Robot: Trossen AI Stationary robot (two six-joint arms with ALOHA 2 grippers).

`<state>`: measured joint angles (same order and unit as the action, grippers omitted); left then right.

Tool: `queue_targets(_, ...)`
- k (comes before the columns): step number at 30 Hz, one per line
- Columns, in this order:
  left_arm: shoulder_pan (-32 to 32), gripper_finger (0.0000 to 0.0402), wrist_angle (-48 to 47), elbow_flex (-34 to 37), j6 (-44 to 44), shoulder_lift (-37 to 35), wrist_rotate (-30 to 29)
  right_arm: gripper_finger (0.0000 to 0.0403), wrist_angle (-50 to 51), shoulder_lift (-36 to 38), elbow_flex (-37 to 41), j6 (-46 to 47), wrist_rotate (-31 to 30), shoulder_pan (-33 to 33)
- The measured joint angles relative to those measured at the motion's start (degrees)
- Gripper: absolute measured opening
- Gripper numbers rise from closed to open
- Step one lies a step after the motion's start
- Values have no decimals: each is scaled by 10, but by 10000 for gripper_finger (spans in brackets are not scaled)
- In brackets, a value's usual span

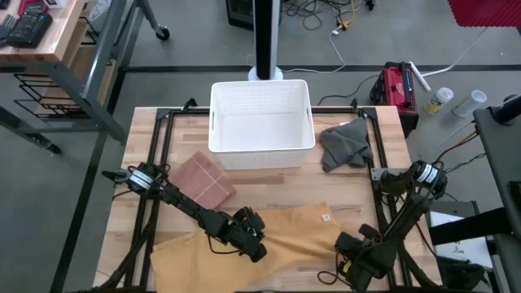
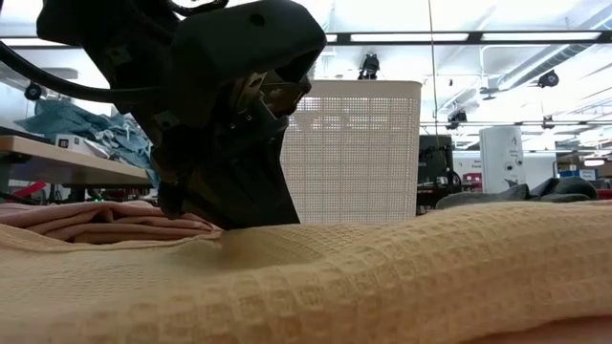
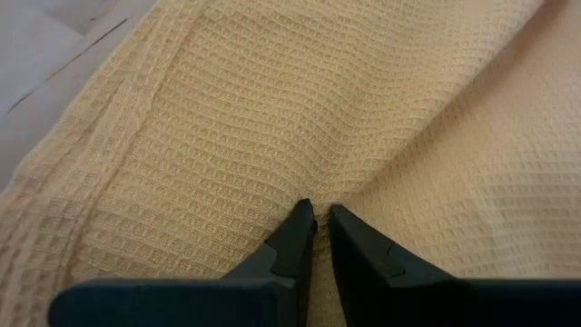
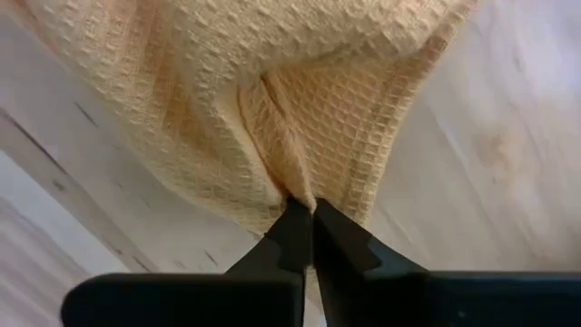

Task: Fold towel
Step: Fold the yellow towel

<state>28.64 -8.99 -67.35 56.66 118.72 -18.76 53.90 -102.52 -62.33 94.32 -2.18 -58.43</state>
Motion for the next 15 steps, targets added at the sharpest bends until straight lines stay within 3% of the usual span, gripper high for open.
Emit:
queue_targets(6, 0, 36, 6, 2, -13, -2, 1, 54, 0, 27, -6, 6, -3, -11)
queue_targets(11, 2, 36, 22, 8, -61, -36, 15, 92, 3, 74, -12, 1, -95, -17)
queue_targets(15, 3, 36, 29, 7, -95, -86, 7, 99, 31, 99, -7, -3, -140, -14)
